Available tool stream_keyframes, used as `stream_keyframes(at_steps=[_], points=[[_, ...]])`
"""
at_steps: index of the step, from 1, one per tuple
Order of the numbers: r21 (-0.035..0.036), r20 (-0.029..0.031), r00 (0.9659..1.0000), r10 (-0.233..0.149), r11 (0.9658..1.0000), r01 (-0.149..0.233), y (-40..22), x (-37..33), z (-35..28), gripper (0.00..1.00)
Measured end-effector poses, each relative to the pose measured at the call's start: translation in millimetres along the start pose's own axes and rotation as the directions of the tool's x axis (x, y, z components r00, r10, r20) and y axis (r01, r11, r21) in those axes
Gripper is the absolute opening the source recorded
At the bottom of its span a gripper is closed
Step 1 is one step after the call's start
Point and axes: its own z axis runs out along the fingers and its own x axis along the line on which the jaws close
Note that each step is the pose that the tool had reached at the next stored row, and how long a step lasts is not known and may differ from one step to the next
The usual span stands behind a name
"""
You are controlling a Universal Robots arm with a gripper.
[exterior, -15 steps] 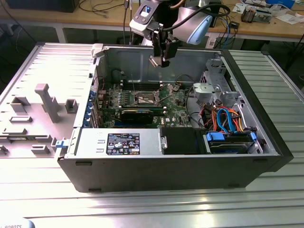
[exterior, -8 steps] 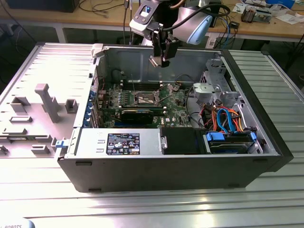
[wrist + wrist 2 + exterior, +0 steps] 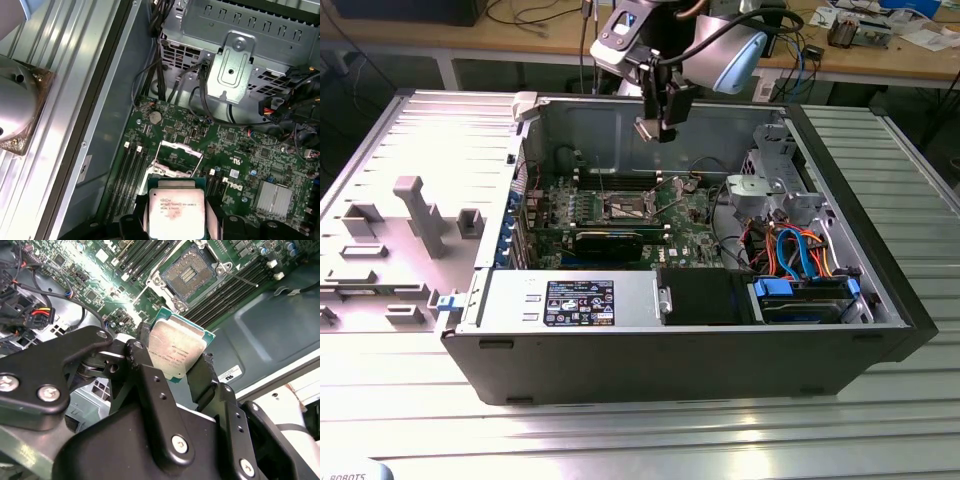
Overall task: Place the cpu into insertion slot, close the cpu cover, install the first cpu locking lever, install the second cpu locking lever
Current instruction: 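Place the cpu into insertion slot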
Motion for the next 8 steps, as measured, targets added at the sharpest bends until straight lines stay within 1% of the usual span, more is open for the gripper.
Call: stream_keyframes(at_steps=[1,6,8], points=[[0.0,0.0006,1.0,0.006,1.0,-0.006,0.0,0.0,0.0,0.54],[-0.0001,0.0006,1.0,0.007,1.0,-0.007,0.0,0.0,0.0,0.54],[-0.0003,0.0017,0.9998,0.019,0.9998,-0.019,0.0,0.0,0.1,0.54]])
